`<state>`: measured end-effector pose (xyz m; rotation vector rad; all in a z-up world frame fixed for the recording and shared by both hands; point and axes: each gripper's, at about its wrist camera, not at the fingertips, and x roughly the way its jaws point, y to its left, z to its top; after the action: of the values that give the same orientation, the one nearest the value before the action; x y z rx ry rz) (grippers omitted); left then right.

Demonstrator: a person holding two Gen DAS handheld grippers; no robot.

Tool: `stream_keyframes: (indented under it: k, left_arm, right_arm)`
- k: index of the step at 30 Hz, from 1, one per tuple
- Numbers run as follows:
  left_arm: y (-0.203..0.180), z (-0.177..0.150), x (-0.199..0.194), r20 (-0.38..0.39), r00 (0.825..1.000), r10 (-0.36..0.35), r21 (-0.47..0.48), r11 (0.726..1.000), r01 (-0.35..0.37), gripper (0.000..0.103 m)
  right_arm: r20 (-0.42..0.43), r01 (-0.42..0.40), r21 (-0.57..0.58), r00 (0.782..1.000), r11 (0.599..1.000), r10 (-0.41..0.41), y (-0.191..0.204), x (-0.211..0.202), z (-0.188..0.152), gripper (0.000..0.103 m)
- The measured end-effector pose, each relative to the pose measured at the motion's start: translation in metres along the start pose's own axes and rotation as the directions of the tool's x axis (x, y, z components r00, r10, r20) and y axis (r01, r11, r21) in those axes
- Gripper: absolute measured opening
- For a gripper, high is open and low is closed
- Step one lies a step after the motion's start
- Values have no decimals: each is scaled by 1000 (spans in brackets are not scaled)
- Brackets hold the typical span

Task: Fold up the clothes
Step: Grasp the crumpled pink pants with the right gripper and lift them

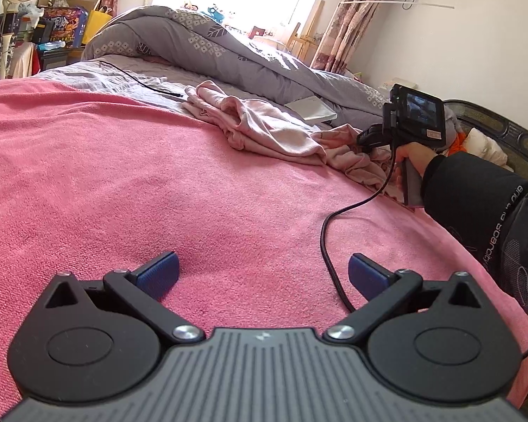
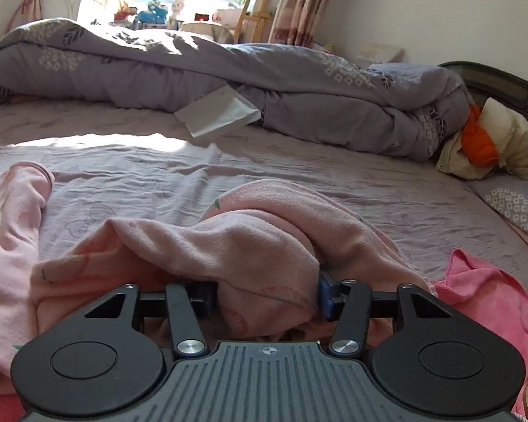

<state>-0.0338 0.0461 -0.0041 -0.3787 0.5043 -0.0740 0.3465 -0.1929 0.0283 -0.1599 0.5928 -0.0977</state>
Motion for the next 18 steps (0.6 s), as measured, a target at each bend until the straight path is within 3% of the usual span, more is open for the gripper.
stream_keyframes:
  k: [1,3,5,8,11,14,16,18]
  left_arm:
    - [3,0,-1,5,1000,-13,-15,1000,13,103]
    - [7,0,-3,15,999,-34,-40,999,35,103]
    - [7,0,-3,14,999,-32,-37,999,33,103]
    - [7,0,-4,15,999,-36,-42,998,37,103]
    - [8,0,-4,20,999,-45,-51,998,46,103]
    - [12,0,-7,30,998,-63,-74,995,65,103]
    - [15,0,-10,46,996,-73,-94,993,77,103]
    - [18,-2,-15,69,995,-77,-122,989,85,103]
  right_arm:
    - [10,-23,22,1000,999,23,-8,-12,5,34]
    - [43,-72,77,997,994,69,-27,-40,16,27]
    - [103,-140,124,987,982,127,-52,-80,26,10]
    - [209,-241,117,954,964,213,-83,-155,38,10]
    - [280,-362,45,899,931,336,-103,-230,35,10]
    - [310,-503,-25,818,864,485,-118,-304,18,11]
    - [273,-561,-106,777,821,567,-116,-337,-4,12]
    - [160,-626,-203,738,753,656,-105,-355,-39,16]
